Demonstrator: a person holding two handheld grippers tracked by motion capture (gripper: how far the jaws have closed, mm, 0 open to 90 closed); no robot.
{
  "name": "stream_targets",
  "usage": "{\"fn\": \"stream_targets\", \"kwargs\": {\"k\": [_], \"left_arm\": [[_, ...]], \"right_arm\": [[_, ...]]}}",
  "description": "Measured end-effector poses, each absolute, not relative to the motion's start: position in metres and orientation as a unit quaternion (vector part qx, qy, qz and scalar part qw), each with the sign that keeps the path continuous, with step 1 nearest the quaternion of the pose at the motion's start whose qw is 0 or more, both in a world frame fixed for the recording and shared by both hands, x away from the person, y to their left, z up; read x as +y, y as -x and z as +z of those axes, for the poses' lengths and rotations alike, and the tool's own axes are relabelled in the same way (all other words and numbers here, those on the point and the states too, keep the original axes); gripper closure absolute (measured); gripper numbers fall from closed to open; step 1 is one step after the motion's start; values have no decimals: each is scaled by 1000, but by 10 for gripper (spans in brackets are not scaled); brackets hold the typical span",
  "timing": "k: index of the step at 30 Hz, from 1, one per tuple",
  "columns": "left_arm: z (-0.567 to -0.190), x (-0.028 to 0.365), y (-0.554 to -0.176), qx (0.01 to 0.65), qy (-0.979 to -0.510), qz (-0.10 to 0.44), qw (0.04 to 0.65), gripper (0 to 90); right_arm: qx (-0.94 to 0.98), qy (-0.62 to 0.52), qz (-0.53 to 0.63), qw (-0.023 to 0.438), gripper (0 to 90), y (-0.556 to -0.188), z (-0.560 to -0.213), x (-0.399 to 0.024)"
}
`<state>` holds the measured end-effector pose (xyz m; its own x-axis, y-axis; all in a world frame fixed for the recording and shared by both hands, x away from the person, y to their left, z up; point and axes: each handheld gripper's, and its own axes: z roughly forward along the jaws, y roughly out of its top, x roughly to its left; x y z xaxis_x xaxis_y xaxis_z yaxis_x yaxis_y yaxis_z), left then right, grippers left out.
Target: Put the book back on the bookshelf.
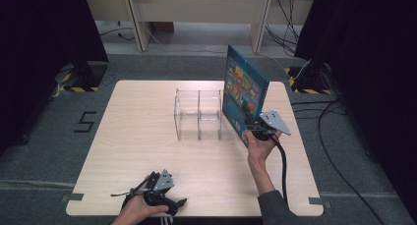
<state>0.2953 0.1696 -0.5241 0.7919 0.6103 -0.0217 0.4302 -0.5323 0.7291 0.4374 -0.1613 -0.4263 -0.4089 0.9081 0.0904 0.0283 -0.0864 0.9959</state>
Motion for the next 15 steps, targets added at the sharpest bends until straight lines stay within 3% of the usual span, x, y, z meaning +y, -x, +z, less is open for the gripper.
{"fn": "stream_targets", "kwargs": {"k": [15], "left_arm": [[-524, 169, -294, 297, -868, 117, 380, 0]], "right_arm": [[572, -407, 595, 391, 824, -434, -444, -148]]}}
